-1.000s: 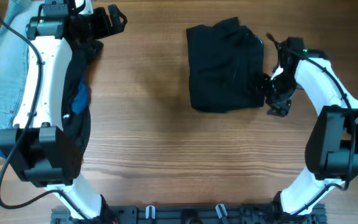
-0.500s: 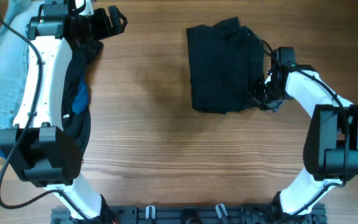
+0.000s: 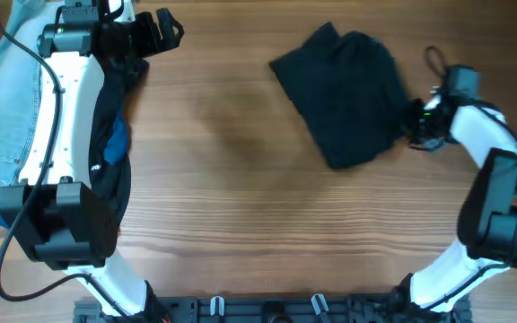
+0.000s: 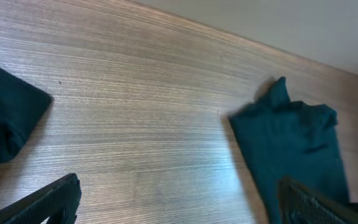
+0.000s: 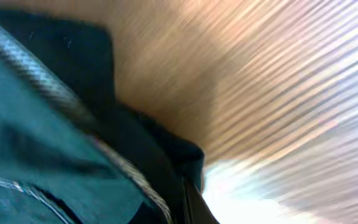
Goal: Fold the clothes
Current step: 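Drag the folded black shorts to the right table edge with the right gripper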
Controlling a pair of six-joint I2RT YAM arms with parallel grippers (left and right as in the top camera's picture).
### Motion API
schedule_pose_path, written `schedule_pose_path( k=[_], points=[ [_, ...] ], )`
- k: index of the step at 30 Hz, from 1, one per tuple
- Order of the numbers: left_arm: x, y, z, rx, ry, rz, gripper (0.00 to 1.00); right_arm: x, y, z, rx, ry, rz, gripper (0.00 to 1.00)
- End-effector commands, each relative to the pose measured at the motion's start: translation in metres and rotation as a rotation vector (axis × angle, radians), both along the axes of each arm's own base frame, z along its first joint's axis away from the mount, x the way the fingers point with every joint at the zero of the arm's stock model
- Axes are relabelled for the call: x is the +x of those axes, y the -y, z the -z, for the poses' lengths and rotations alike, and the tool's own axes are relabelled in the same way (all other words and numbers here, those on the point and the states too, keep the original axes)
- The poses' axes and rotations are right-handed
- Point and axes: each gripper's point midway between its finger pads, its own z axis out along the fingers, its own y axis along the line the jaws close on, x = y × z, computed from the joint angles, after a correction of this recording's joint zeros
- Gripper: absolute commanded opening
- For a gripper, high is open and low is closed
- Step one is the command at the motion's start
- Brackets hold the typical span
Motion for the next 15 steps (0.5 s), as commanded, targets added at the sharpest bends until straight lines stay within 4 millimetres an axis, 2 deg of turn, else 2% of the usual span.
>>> schedule_pose_path(
  k=[1,4,8,12,15],
  points=[
    [0.001,0.000,0.008,0.010,-0.009,0.012,1.00,0.000,0.068,-0.001,-0.057,0.055,0.148,0.04],
    [0.001,0.000,0.008,0.010,-0.009,0.012,1.00,0.007,0.111,-0.012,-0.095,0.154,0.226,0.04],
    [0.001,0.000,0.008,0.010,-0.009,0.012,1.00,0.021,0.155,-0.033,-0.182,0.297,0.251,0.04],
    [0.001,0.001,0.008,0.009,-0.010,0.012,1.00,0.025,0.200,-0.056,-0.315,0.392,0.338,0.04],
    [0.001,0.002,0.008,0.009,-0.010,0.014,1.00,0.020,0.220,-0.063,-0.387,0.401,0.392,0.04]
  ],
)
